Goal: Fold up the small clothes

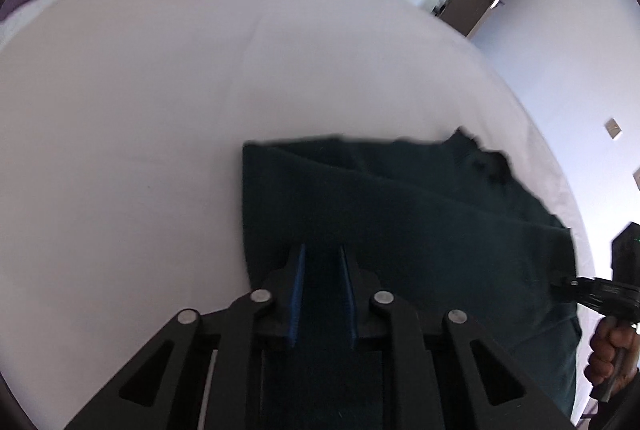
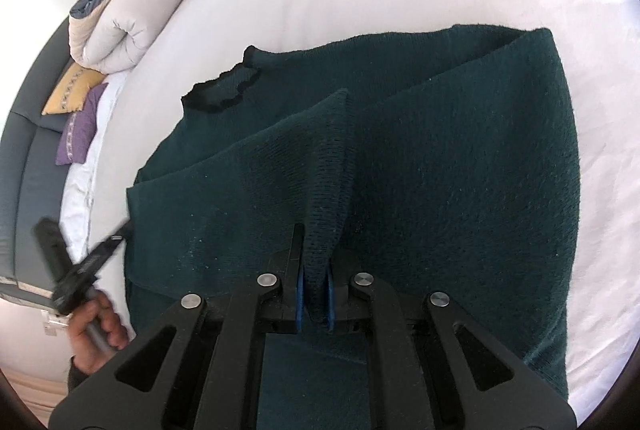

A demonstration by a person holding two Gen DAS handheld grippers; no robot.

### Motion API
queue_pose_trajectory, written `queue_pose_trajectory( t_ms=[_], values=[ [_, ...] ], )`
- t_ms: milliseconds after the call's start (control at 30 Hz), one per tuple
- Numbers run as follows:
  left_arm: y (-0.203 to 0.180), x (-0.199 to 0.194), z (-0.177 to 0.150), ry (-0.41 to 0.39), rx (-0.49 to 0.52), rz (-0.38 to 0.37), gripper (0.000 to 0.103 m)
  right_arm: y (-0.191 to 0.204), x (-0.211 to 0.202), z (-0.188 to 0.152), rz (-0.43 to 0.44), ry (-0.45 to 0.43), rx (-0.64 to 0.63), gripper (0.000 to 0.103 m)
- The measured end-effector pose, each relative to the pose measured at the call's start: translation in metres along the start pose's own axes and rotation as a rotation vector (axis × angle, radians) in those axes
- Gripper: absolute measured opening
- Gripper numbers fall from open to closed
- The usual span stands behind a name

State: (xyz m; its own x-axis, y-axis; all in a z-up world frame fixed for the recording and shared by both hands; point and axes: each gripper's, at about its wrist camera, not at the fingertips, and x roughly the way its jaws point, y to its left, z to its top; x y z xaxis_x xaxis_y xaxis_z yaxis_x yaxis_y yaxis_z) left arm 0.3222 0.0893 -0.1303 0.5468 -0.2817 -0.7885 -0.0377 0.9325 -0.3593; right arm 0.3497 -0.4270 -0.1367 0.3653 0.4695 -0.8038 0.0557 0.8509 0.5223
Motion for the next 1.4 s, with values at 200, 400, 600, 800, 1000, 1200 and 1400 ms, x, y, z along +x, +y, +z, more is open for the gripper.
queue_pose_trajectory(
  t_ms=[200,400,600,800,1000,1200,1400],
  values=[
    [0.006,-0.007,-0.009,-0.033,0.019,-0.039,0.015,-0.017,0.008,-0.001,0.112,-0.005,0.055,0.008],
    [0.045,-0.01,0.014,-0.01,-0.167,-0.166,0.015,-0.033,0.016,-0.002,0.23,-0.017,0.14,0.008],
    [0.026,-0.01,0.004,-0.019,-0.071,-0.115,0.019,-0.037,0.018,-0.002,0.268,-0.025,0.159,0.008],
    [-0.005,-0.049,-0.043,-0.023,0.164,-0.011,0.07,-0.045,0.001,-0.017,0.272,-0.074,0.184,0.011],
    [0.019,-0.113,-0.114,0.016,0.139,-0.003,0.078,-0.068,-0.049,-0.056,0.265,-0.121,0.234,0.052],
    [0.049,-0.167,-0.194,0.099,-0.001,-0.077,0.079,-0.088,-0.123,-0.139,0.222,-0.168,0.202,0.078],
    [0.055,-0.198,-0.244,0.186,-0.028,-0.177,0.079,-0.098,-0.148,-0.221,0.158,-0.067,0.115,0.078]
  ],
)
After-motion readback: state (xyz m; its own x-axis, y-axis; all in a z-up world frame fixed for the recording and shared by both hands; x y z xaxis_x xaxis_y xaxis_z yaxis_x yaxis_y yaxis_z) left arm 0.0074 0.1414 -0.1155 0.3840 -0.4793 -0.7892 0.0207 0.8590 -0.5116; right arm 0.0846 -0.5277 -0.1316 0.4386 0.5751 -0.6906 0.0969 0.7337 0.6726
